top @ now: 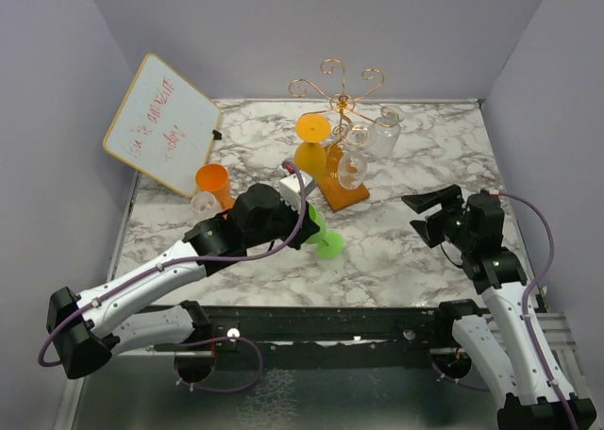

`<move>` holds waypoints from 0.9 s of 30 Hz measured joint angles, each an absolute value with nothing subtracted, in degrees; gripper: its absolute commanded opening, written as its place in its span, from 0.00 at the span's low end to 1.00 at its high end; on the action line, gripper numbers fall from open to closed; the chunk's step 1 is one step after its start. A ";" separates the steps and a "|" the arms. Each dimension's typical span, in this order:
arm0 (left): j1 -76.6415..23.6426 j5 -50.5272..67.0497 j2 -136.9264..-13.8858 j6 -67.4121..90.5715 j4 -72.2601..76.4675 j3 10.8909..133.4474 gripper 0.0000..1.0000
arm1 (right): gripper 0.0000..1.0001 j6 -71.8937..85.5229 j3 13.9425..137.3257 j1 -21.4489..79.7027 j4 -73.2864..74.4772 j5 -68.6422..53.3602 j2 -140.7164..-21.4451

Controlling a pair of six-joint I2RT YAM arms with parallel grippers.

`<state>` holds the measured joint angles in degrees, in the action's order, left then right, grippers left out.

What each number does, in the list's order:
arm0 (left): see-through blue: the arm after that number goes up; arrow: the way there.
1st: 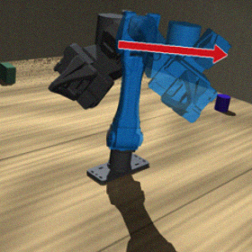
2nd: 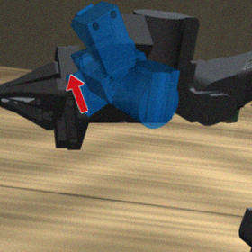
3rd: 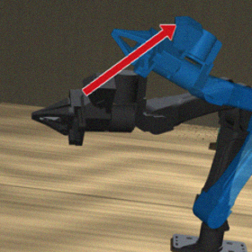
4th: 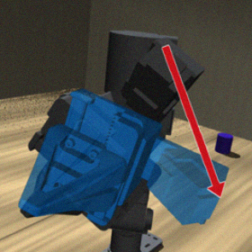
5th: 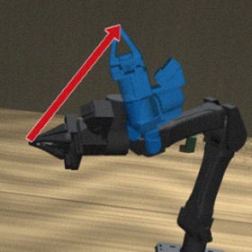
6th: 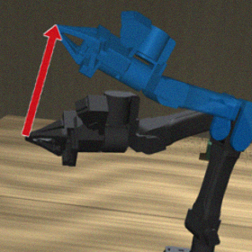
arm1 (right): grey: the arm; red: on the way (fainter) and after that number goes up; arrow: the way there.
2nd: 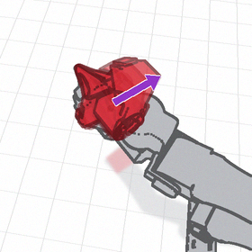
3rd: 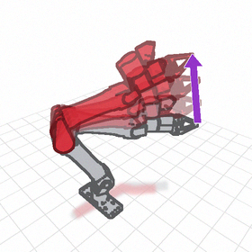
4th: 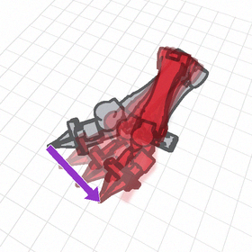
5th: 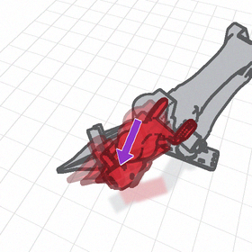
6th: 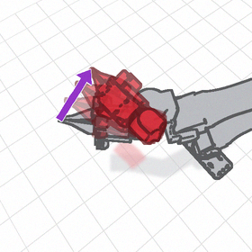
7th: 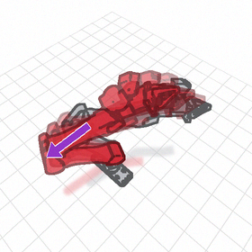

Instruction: Place the wine glass upside down on the wine glass rack

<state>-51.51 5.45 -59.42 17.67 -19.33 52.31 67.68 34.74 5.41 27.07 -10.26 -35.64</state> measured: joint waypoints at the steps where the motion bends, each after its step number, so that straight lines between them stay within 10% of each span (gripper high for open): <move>1: -52.58 5.80 -59.13 17.72 -17.52 51.66 0.00 | 0.77 68.97 34.52 5.41 27.40 -10.74 -35.73; 15: -69.17 -8.71 -68.03 12.45 7.27 50.24 0.00 | 0.75 77.41 34.61 5.41 29.15 -20.71 -35.53; 27: -72.23 -17.85 -75.37 7.84 21.56 52.07 0.00 | 0.44 80.58 36.21 5.41 30.94 -18.41 -31.46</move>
